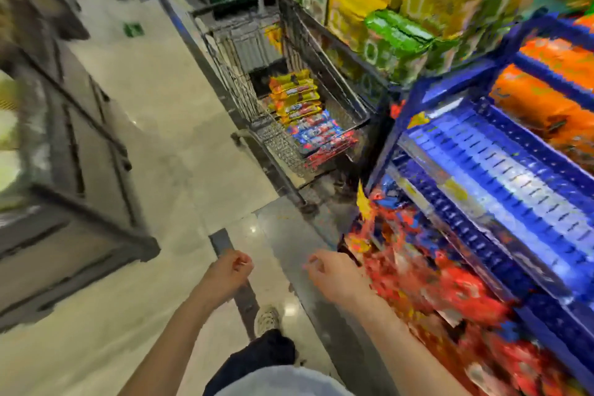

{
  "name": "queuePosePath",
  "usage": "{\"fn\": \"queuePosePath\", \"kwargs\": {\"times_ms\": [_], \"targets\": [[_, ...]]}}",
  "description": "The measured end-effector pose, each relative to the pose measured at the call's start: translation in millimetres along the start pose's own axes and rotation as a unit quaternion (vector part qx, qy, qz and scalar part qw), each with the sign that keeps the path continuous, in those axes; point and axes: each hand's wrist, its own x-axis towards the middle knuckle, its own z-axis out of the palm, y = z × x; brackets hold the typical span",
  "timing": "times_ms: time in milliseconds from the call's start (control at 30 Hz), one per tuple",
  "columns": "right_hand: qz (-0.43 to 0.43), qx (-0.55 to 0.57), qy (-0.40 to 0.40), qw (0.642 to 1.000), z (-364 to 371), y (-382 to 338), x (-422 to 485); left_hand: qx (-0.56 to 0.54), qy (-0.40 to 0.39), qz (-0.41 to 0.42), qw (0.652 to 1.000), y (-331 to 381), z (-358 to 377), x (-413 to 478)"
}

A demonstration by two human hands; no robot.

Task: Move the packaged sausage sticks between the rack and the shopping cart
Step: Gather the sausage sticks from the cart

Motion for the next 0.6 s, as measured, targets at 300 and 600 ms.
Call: {"fn": "queuePosePath", "kwargs": {"times_ms": [300, 600], "targets": [[0.082, -0.02, -0.118, 0.989, 81, -80, 104, -0.119, 0.039, -0.217, 0.968, -141, -110, 36], [0.167, -0.042, -0.096, 0.98, 77, -67, 188, -0.149, 0.018, -0.234, 0.961, -113, -155, 133]]}}
